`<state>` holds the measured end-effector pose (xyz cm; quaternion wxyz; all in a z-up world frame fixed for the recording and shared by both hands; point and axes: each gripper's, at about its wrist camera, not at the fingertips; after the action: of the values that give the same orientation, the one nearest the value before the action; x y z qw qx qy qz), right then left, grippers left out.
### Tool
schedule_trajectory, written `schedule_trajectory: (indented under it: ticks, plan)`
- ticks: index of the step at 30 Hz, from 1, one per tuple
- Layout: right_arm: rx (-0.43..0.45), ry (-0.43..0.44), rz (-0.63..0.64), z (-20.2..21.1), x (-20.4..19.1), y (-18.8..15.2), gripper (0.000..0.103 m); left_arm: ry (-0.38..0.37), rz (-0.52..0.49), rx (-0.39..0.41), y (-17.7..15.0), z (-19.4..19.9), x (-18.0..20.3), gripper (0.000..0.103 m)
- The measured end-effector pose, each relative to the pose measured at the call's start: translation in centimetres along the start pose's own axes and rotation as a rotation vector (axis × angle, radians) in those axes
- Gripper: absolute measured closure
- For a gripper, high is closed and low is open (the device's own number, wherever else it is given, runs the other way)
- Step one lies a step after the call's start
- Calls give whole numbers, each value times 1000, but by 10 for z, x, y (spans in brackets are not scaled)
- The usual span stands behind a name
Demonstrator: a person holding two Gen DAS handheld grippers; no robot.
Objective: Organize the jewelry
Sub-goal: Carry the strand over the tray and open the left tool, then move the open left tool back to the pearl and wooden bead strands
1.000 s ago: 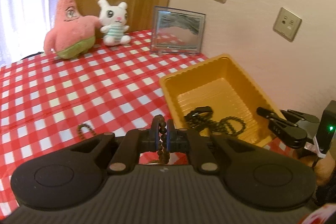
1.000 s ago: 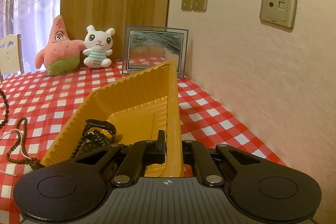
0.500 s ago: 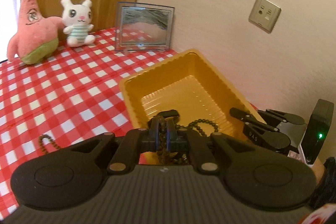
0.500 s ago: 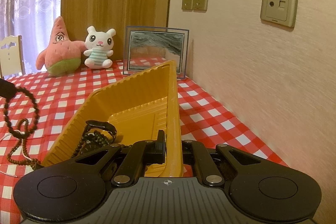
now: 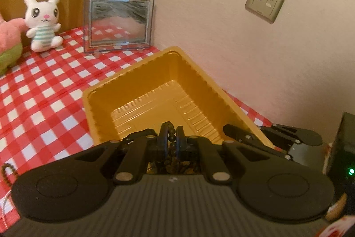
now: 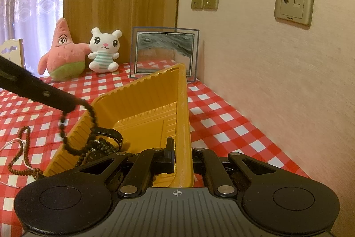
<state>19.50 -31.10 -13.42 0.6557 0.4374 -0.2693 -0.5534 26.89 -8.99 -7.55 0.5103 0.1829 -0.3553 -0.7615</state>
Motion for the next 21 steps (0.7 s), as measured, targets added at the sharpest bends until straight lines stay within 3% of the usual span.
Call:
schedule_trajectory:
  ticks: [4,7,10,17,21]
  plan:
    - [-2,2,-3,0,1,0,98,-4,10,-9,4,-15,7,96]
    - [-5,3,-5,0,1,0,98,2,19,3,8,-18,10,83]
    - [-7,3,-2,0,1,0,98,0,35,23,11,-15,10,77]
    - [-11,5,0,0,0,0,98,29,98,61,8,7,-8,77]
    - [-11,5,-1,0,0,0,98,98,144,77,-2,30,-36,77]
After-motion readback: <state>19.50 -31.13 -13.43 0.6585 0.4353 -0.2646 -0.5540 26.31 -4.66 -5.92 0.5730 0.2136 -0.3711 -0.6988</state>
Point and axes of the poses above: each gripper's, at about its wrist camera, not at the fingertips, and z roughly against the way its jaws point, x to its right, y to its top, and after that the axes turned 12 degrees about y, right-handed
